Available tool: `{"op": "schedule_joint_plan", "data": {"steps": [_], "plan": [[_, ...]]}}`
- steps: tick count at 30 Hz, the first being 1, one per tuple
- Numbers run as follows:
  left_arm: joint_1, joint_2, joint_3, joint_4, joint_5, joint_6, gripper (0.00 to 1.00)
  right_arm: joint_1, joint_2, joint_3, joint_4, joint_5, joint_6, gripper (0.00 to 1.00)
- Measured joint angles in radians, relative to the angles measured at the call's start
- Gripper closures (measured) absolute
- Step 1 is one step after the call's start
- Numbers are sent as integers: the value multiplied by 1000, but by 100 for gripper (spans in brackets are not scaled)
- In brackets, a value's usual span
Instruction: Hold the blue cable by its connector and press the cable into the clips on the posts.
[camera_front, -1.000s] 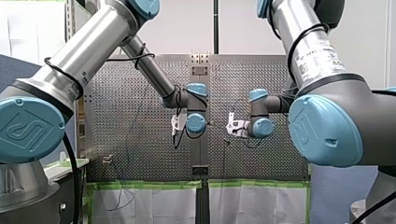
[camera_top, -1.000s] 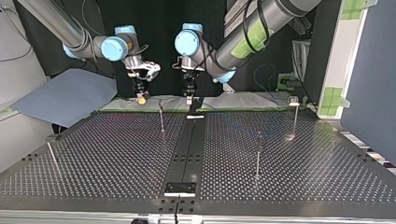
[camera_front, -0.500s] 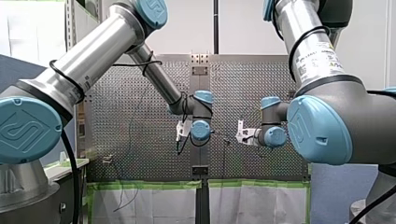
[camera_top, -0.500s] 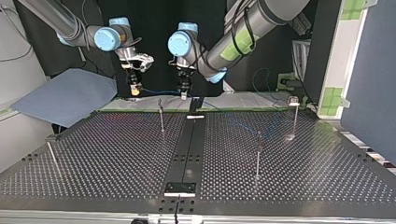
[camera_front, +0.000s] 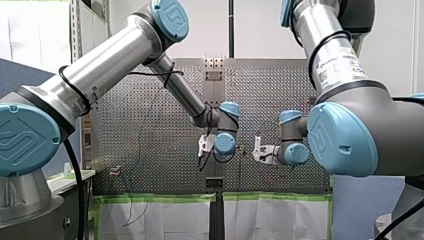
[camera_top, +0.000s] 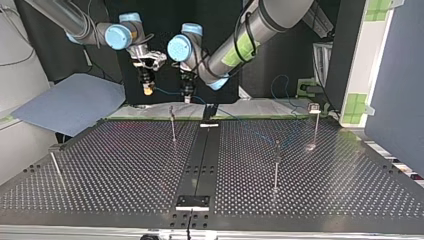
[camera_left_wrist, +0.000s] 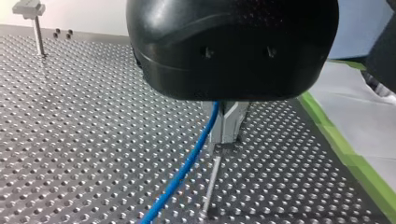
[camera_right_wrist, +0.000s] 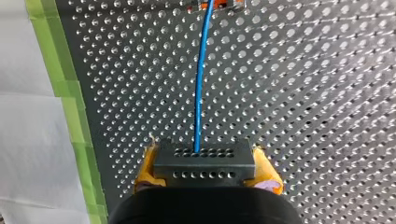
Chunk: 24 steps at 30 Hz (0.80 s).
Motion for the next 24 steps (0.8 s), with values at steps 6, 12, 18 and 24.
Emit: {"op": "schedule_joint_plan", "data": {"steps": [6,12,18,24], "plan": [[-2,-10,49,0,3,-2,100,-4,21,-20,3,-2,3,100],[2,-46,59,16,1,-3,100,-5,51,-61,39,-36,9,100],[11,-67,59,26,4,-3,100,-6,63,-108,69,-51,11,100],[13,-103,71,28,28,-5,100,-9,66,-155,95,-63,18,100]]}}
